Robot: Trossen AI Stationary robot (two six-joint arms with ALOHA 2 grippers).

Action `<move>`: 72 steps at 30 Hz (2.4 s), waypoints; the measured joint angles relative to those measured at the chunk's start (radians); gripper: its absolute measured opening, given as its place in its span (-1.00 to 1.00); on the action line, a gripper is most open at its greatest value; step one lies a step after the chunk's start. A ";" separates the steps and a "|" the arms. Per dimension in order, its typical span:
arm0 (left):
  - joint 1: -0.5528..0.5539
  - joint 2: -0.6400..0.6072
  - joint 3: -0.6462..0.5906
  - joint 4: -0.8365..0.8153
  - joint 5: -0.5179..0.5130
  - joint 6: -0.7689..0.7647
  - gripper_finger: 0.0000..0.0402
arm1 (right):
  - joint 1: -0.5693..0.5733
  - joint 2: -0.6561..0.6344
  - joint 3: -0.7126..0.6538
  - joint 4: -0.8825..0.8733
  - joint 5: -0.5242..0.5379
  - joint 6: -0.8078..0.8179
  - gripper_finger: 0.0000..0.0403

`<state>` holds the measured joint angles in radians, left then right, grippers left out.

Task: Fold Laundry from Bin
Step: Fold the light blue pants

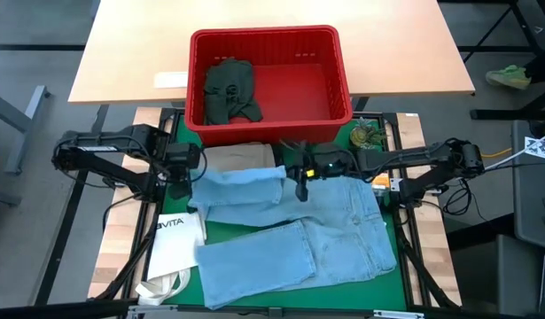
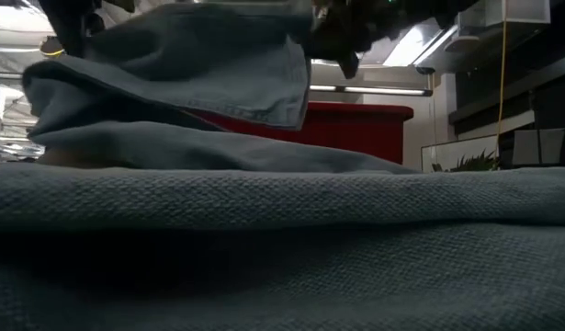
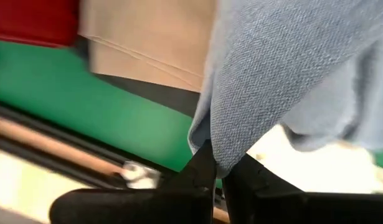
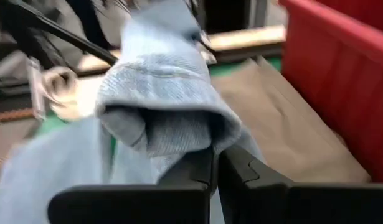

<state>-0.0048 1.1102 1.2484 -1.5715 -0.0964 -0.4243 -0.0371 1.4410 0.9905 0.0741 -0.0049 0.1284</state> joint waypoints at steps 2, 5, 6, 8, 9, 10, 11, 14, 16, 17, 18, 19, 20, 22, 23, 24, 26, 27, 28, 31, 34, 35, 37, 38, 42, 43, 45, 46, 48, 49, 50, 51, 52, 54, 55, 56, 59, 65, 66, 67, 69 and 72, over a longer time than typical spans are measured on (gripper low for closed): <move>0.000 0.008 0.000 0.001 -0.071 -0.005 -0.94 | -0.016 0.000 0.000 -0.054 0.025 -0.003 -0.95; 0.000 0.018 0.000 0.002 -0.110 -0.007 -0.93 | -0.037 0.000 0.000 -0.126 0.066 -0.006 -0.95; 0.000 0.021 0.000 0.002 -0.116 -0.008 -0.93 | -0.043 0.000 0.000 -0.150 0.076 -0.005 -0.95; 0.000 0.029 0.000 0.001 -0.128 -0.012 -0.93 | -0.051 0.000 0.000 -0.186 0.084 -0.005 -0.95; 0.000 0.031 0.000 0.002 -0.130 -0.012 -0.93 | -0.051 0.000 0.000 -0.194 0.084 -0.005 -0.95; 0.000 0.031 0.000 0.004 -0.131 -0.012 -0.93 | -0.051 0.000 0.000 -0.198 0.085 -0.005 -0.95; 0.000 0.032 0.000 0.004 -0.137 -0.012 -0.92 | -0.051 0.000 0.000 -0.199 0.085 -0.005 -0.95; 0.000 0.037 0.000 0.001 -0.171 -0.020 -0.87 | -0.048 0.000 0.000 -0.198 0.083 -0.006 -0.95; 0.000 0.037 0.000 -0.001 -0.177 -0.032 -0.78 | -0.049 0.000 0.000 -0.198 0.072 -0.006 -0.95; 0.000 0.036 0.000 -0.003 -0.183 -0.042 -0.73 | -0.049 0.000 0.000 -0.199 0.067 -0.006 -0.95; 0.000 0.036 0.000 -0.003 -0.187 -0.046 -0.67 | -0.049 0.000 0.000 -0.199 0.064 -0.006 -0.95; 0.000 0.036 0.000 -0.001 -0.189 -0.051 -0.61 | -0.049 0.000 0.000 -0.199 0.064 -0.006 -0.95; 0.000 0.036 0.000 -0.001 -0.190 -0.062 -0.54 | -0.049 0.000 0.000 -0.199 0.064 -0.006 -0.95; 0.000 0.036 0.000 -0.001 -0.190 -0.071 -0.42 | -0.049 0.000 0.000 -0.199 0.063 -0.006 -0.95; 0.000 0.036 0.000 -0.001 -0.189 -0.071 -0.36 | -0.049 0.000 0.000 -0.199 0.063 -0.006 -0.95; 0.000 0.036 0.000 0.000 -0.187 -0.072 -0.31 | -0.049 0.000 0.000 -0.198 0.063 -0.006 -0.95; 0.000 0.036 0.000 0.002 -0.148 -0.096 -0.23 | -0.049 0.000 0.000 -0.199 0.062 -0.006 -0.95; 0.000 0.036 0.000 0.006 -0.117 -0.109 -0.21 | -0.049 0.000 0.000 -0.199 0.062 -0.006 -0.95; -0.002 0.036 0.000 0.018 -0.082 -0.128 -0.19 | -0.049 0.000 0.000 -0.198 0.062 -0.006 -0.95; -0.030 0.036 0.000 0.048 0.004 -0.221 -0.18 | -0.049 0.000 0.000 -0.198 0.055 -0.010 -0.95; -0.097 0.036 -0.008 0.079 0.011 -0.325 -0.21 | -0.049 0.000 0.000 -0.198 0.039 -0.035 -0.95; -0.124 0.036 -0.017 0.097 0.011 -0.350 -0.23 | -0.049 0.000 0.000 -0.198 0.039 -0.036 -0.95; -0.183 0.036 -0.044 0.143 0.010 -0.391 -0.25 | -0.049 0.000 0.000 -0.198 0.038 -0.036 -0.95; -0.214 0.036 -0.060 0.171 0.007 -0.416 -0.27 | -0.049 0.000 0.000 -0.198 0.038 -0.036 -0.95; -0.332 0.036 -0.151 0.307 0.000 -0.490 -0.31 | -0.049 0.000 0.000 -0.198 0.038 -0.038 -0.95; -0.357 0.037 -0.172 0.330 0.000 -0.504 -0.32 | -0.049 0.000 0.000 -0.198 0.038 -0.045 -0.95; -0.399 0.036 -0.214 0.360 -0.005 -0.533 -0.33 | -0.049 0.000 0.000 -0.198 0.038 -0.058 -0.95; -0.415 0.037 -0.231 0.362 -0.015 -0.548 -0.33 | -0.049 0.000 0.000 -0.198 0.038 -0.058 -0.95; -0.440 0.037 -0.263 0.361 -0.056 -0.582 -0.34 | -0.049 0.000 0.000 -0.196 0.038 -0.058 -0.95; -0.449 0.036 -0.276 0.359 -0.075 -0.596 -0.34 | -0.049 0.000 0.000 -0.196 0.038 -0.058 -0.95; -0.454 0.036 -0.287 0.358 -0.094 -0.607 -0.34 | -0.049 0.000 0.000 -0.196 0.038 -0.059 -0.95; -0.458 0.036 -0.295 0.358 -0.115 -0.615 -0.34 | -0.049 0.000 0.000 -0.196 0.038 -0.058 -0.95; -0.462 0.036 -0.303 0.360 -0.137 -0.617 -0.34 | -0.049 0.000 0.000 -0.196 0.038 -0.058 -0.95; -0.461 0.036 -0.314 0.361 -0.187 -0.617 -0.34 | -0.049 0.000 0.000 -0.196 0.038 -0.058 -0.95; -0.461 0.036 -0.320 0.362 -0.214 -0.617 -0.34 | -0.049 0.000 0.000 -0.196 0.038 -0.058 -0.95; -0.460 0.036 -0.324 0.363 -0.239 -0.618 -0.34 | -0.049 0.000 0.000 -0.196 0.038 -0.058 -0.95; -0.460 0.036 -0.340 0.386 -0.281 -0.620 -0.34 | -0.049 0.000 0.000 -0.196 0.038 -0.058 -0.95; -0.461 0.036 -0.386 0.440 -0.282 -0.625 -0.39 | -0.049 0.000 0.000 -0.196 0.038 -0.058 -0.95; -0.461 0.036 -0.395 0.449 -0.278 -0.641 -0.45 | -0.049 0.000 0.000 -0.196 0.038 -0.058 -0.95; -0.461 0.036 -0.402 0.455 -0.271 -0.656 -0.54 | -0.049 0.000 0.000 -0.196 0.038 -0.058 -0.95; -0.461 0.036 -0.405 0.455 -0.262 -0.683 -0.80 | -0.049 0.000 0.000 -0.196 0.038 -0.058 -0.95; -0.461 0.036 -0.402 0.456 -0.259 -0.721 -0.94 | -0.049 0.000 0.000 -0.196 0.038 -0.058 -0.95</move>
<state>-0.4656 1.1465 0.8465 -1.1157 -0.3557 -1.1449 -0.0856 1.4410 0.9901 -0.1217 0.0334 0.0700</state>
